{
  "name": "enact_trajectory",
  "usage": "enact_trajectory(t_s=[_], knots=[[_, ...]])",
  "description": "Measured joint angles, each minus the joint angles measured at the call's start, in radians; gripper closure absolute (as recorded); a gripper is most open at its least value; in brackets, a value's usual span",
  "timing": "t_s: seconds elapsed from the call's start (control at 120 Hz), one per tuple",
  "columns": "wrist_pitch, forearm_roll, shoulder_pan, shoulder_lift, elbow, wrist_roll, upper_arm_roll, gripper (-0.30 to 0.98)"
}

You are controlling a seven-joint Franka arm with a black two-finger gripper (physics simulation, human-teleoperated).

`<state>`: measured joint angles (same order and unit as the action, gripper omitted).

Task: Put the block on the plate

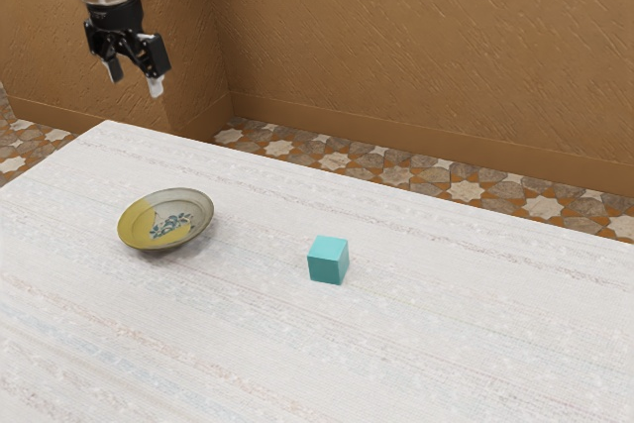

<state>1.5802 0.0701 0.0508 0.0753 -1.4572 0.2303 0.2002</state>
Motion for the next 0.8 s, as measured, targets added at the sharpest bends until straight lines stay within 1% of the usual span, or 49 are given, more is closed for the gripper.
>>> enact_trajectory(t_s=[0.058,0.125,0.242,0.292,0.408,0.483,0.6,0.8], knots=[[-0.009,-0.005,0.005,0.004,-0.001,0.002,-0.004,0.00],[-0.010,-0.026,0.015,0.009,-0.009,0.002,-0.004,0.00],[0.021,-0.043,0.045,0.011,-0.054,-0.019,-0.004,0.00],[0.036,-0.043,0.085,0.010,-0.083,-0.040,-0.004,0.00],[0.091,-0.041,0.216,0.012,-0.169,-0.105,-0.005,0.00],[0.140,-0.046,0.262,0.013,-0.237,-0.154,-0.005,0.00],[0.207,-0.058,0.281,0.019,-0.299,-0.237,-0.005,0.00],[0.289,-0.072,0.313,0.064,-0.329,-0.380,-0.006,0.00]])
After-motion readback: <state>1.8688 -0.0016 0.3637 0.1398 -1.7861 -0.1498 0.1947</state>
